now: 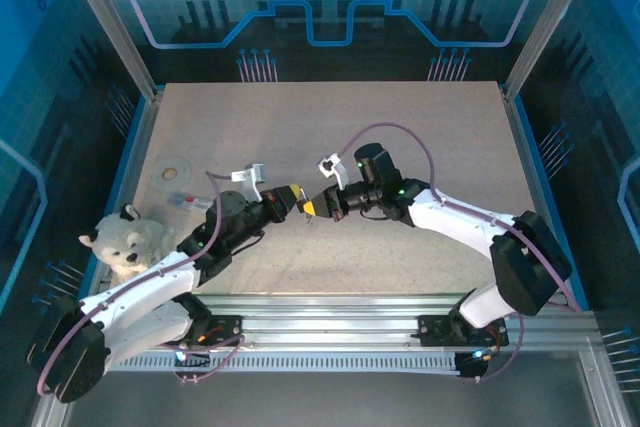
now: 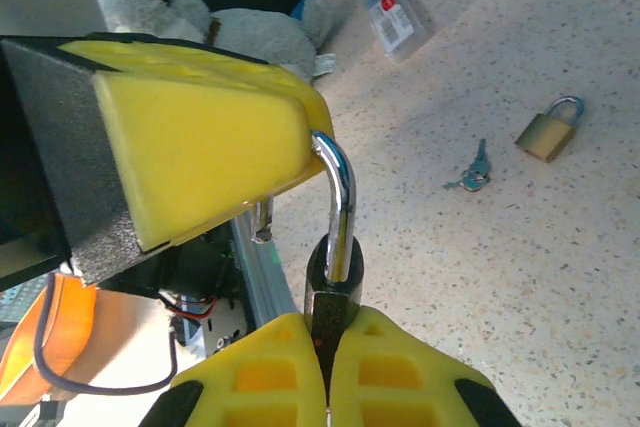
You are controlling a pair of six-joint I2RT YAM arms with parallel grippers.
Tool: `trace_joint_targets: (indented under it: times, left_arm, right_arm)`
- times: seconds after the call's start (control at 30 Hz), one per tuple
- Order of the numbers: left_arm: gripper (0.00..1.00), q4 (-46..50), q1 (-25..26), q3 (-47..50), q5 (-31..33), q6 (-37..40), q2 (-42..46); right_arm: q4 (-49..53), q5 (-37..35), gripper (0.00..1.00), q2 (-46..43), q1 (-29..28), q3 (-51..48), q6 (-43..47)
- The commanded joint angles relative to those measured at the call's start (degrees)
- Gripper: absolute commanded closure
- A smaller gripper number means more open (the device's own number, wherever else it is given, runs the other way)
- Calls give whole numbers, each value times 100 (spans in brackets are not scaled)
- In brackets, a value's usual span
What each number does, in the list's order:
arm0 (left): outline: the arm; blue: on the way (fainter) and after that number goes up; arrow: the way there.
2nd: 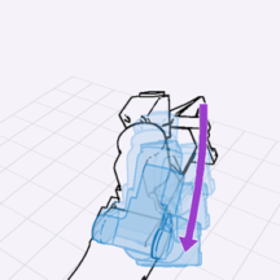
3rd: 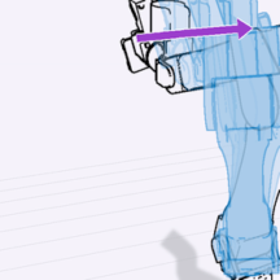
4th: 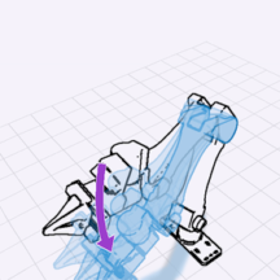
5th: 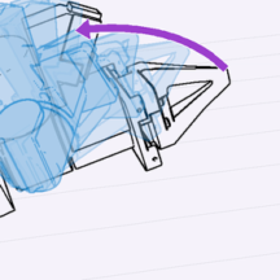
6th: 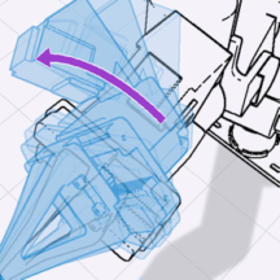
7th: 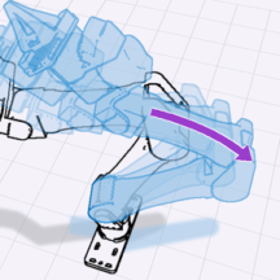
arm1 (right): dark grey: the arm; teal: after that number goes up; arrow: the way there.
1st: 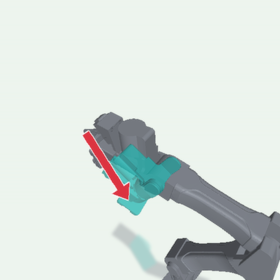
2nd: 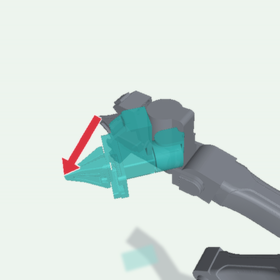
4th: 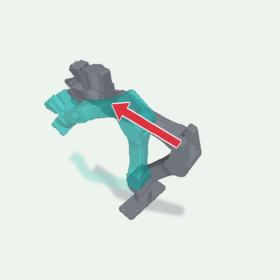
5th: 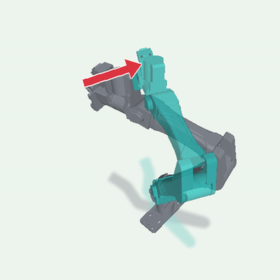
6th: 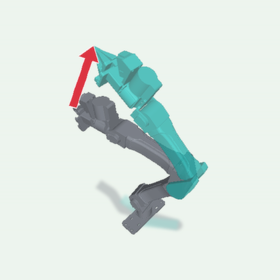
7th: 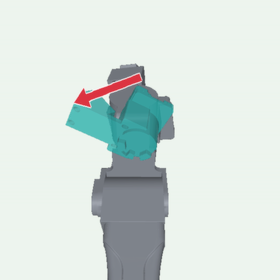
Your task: Lock with the key
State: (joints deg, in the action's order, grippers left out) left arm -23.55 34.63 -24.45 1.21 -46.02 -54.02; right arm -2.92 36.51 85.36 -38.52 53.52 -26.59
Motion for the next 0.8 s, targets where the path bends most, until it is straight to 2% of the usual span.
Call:
trace_joint_targets:
  times: [0.0, 0.77]
  left_arm:
    - [100, -165, -80, 162, 318, 317, 123]
    - [100, -822, -92, 483, -11, 424, 287]
  right_arm:
    - [-117, 705, 100, -355, 73, -104, 77]
    - [-1149, 1938, 100, -955, 73, -622, -101]
